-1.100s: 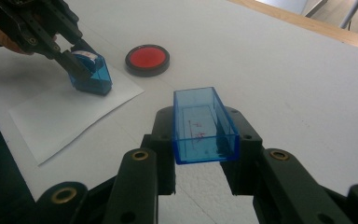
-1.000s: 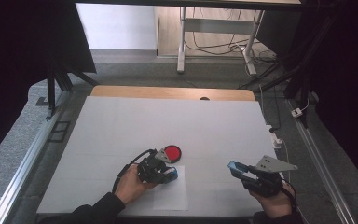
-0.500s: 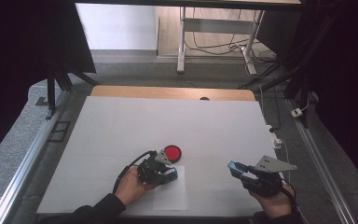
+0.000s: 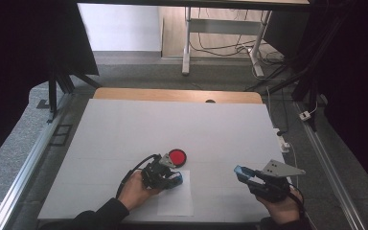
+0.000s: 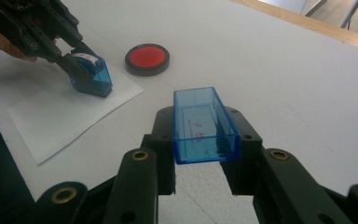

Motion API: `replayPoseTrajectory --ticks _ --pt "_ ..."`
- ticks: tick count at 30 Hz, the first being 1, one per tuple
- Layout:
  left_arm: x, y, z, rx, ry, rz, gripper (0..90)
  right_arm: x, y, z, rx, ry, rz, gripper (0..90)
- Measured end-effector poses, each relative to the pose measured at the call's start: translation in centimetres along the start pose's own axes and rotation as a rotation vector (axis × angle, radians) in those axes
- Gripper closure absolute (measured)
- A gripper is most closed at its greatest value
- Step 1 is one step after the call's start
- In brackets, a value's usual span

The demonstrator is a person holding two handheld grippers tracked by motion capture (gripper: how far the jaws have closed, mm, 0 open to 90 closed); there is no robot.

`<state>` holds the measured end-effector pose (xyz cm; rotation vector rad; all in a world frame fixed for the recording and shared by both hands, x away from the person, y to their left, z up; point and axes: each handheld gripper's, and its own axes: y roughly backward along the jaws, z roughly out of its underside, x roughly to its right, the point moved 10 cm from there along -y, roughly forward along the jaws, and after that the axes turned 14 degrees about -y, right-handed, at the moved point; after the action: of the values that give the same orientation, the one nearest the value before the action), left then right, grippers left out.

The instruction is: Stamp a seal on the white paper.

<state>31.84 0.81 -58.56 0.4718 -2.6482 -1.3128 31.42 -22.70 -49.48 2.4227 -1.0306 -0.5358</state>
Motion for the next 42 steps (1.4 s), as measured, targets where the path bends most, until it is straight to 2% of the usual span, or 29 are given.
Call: replayPoseTrajectory --ticks 8,15,20,29,33,42 --pt "0.09 -0.04 -0.01 -0.003 -0.005 -0.013 70.1 0.01 0.0 -0.01 0.0 -0.001 -0.001 69.0" --pt "-0.05 -0.03 0.04 0.002 0.009 0.007 70.1 -0.01 -0.01 0.01 0.0 0.001 -0.001 69.0" --pt "0.13 -0.07 0.01 -0.009 -0.013 -0.019 70.1 -0.01 -0.02 0.02 -0.001 0.001 -0.001 69.0" --pt "0.06 -0.09 0.01 -0.002 0.008 -0.01 69.9 -0.05 -0.03 0.04 -0.002 0.002 -0.001 69.0" --pt "0.03 -0.08 -0.04 -0.005 0.002 -0.006 69.7 -0.02 -0.02 -0.01 0.003 -0.001 -0.001 69.0" --pt "-0.26 0.08 0.01 0.018 0.016 0.025 69.5 0.02 0.04 0.01 0.002 0.0 -0.003 69.0"
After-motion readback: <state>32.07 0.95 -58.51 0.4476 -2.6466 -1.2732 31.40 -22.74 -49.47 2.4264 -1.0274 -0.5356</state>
